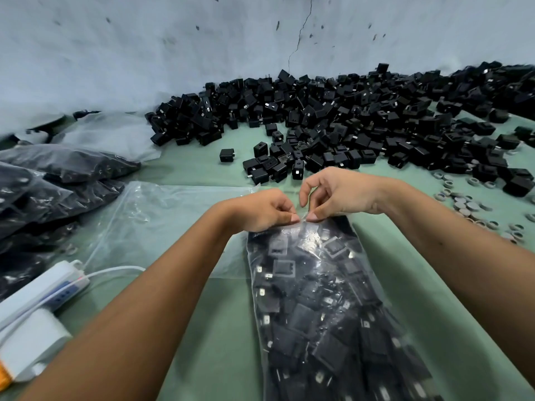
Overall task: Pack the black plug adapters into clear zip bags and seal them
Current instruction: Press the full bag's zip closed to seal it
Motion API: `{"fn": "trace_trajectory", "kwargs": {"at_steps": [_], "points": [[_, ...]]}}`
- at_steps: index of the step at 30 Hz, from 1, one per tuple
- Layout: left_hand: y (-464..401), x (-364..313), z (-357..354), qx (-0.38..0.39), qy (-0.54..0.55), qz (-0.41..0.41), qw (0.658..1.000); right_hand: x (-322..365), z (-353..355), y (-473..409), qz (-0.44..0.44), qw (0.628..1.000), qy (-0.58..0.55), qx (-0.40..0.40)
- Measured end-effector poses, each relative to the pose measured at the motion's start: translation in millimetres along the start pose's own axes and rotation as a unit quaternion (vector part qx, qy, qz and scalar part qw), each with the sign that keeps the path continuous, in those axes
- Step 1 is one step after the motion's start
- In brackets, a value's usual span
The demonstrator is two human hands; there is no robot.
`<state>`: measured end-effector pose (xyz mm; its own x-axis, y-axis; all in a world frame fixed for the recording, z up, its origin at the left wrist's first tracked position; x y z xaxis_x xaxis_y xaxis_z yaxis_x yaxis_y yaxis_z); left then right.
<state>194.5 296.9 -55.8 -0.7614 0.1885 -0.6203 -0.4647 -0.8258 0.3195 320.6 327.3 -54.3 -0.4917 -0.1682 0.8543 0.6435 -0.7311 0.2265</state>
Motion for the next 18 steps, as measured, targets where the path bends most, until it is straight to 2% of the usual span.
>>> {"fn": "trace_trajectory", "kwargs": {"at_steps": [3,7,10,12,18], "points": [[0.1,1.7,0.1,0.014,0.018,0.014,1.0,-4.4,-2.1,2.3,0.001,1.0,-0.027,0.002],[-0.3,5.2,5.3,-0.012,0.082,0.006,0.997,-7.7,-1.1,4.2,0.008,0.999,-0.039,-0.007],[3.1,10.2,3.6,0.034,0.13,0.001,0.991,-6.6,0.4,6.0,0.022,0.999,-0.019,-0.012],[3.9,11.2,2.4,0.055,0.131,-0.003,0.99,-6.9,1.0,8.1,0.032,0.999,-0.019,-0.013],[0.5,15.8,6.6,0.036,0.096,0.008,0.995,-8.9,1.8,12.6,0.049,0.998,-0.046,-0.019]]}}
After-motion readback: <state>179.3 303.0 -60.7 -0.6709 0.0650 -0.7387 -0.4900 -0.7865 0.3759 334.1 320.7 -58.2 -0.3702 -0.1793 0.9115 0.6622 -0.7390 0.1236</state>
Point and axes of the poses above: each hand's wrist, its own y-axis away from the middle knuckle, its own z-axis out of the back of the hand, x = y × z, the point moved 8 cm from there along -y, towards the middle knuckle, and after that the axes turned 1 degree about z, right-handed, at the moved point
